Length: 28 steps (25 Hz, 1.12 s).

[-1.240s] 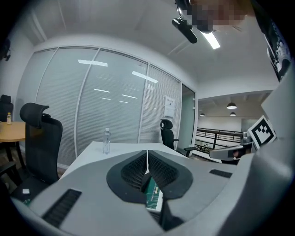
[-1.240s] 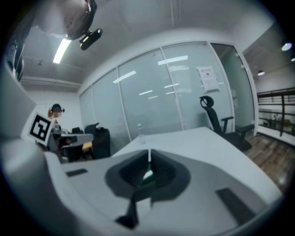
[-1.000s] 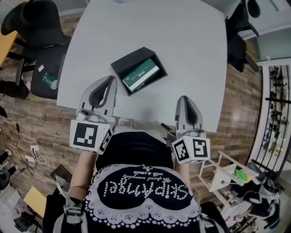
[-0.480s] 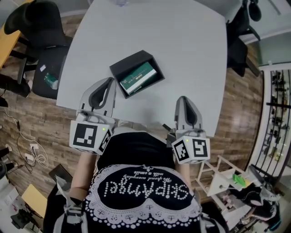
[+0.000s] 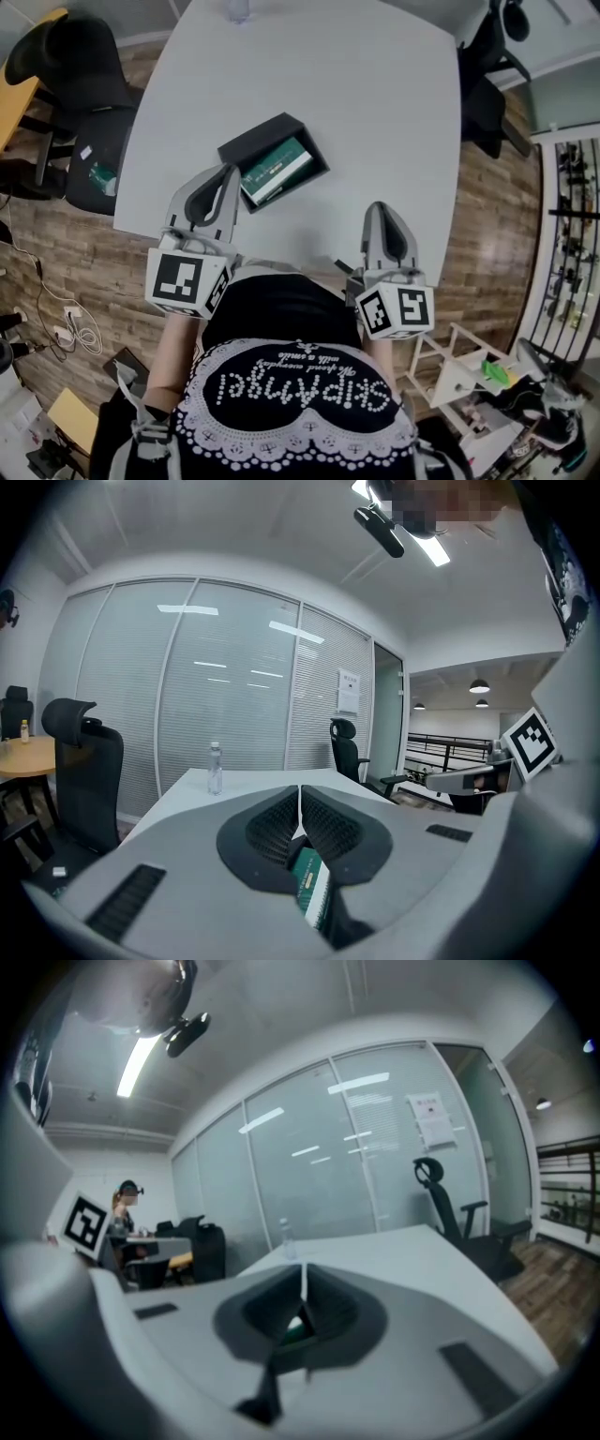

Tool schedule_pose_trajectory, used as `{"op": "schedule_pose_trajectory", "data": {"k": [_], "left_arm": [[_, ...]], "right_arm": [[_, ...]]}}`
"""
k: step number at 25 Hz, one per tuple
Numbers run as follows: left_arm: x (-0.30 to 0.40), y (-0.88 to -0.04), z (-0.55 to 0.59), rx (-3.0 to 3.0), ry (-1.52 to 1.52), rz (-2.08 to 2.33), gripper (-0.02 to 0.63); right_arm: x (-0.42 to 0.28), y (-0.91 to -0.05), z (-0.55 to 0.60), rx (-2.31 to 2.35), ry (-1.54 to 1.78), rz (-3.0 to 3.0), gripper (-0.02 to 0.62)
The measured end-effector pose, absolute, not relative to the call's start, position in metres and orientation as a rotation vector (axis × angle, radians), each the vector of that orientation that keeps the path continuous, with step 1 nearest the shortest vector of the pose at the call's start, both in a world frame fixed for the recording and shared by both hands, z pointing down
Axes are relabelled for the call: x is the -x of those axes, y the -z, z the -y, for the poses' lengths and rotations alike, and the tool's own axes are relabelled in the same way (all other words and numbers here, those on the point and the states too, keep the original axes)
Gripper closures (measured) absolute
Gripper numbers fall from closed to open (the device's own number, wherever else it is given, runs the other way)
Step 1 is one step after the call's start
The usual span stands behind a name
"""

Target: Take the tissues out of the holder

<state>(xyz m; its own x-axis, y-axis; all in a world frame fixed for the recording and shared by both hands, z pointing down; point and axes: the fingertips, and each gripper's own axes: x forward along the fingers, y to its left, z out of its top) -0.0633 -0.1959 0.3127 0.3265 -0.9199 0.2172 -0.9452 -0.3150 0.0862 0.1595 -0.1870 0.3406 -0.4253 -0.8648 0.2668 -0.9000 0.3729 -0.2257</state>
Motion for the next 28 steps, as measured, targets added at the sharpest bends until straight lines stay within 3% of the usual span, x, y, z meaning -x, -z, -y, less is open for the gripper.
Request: {"op": "schedule_pose_trajectory", "data": {"k": [8, 18, 28], "left_arm": [[0.051, -0.316, 0.204, -2.434, -0.245, 1.645, 0.565], [0.013, -0.348, 0.22, -2.481, -0.43, 1.376, 0.341], [0.008, -0.404, 0.236, -2.417, -0.628, 1.239, 0.288]], "right_arm": [[-0.174, -0.343, 0.187, -1.66, -0.526, 2.494, 0.558], [-0.195, -0.344, 0.191, -1.741, -0.544, 2.451, 0.56], [-0.207, -0.352, 0.184, -1.812, -0.577, 2.383, 0.559]]}}
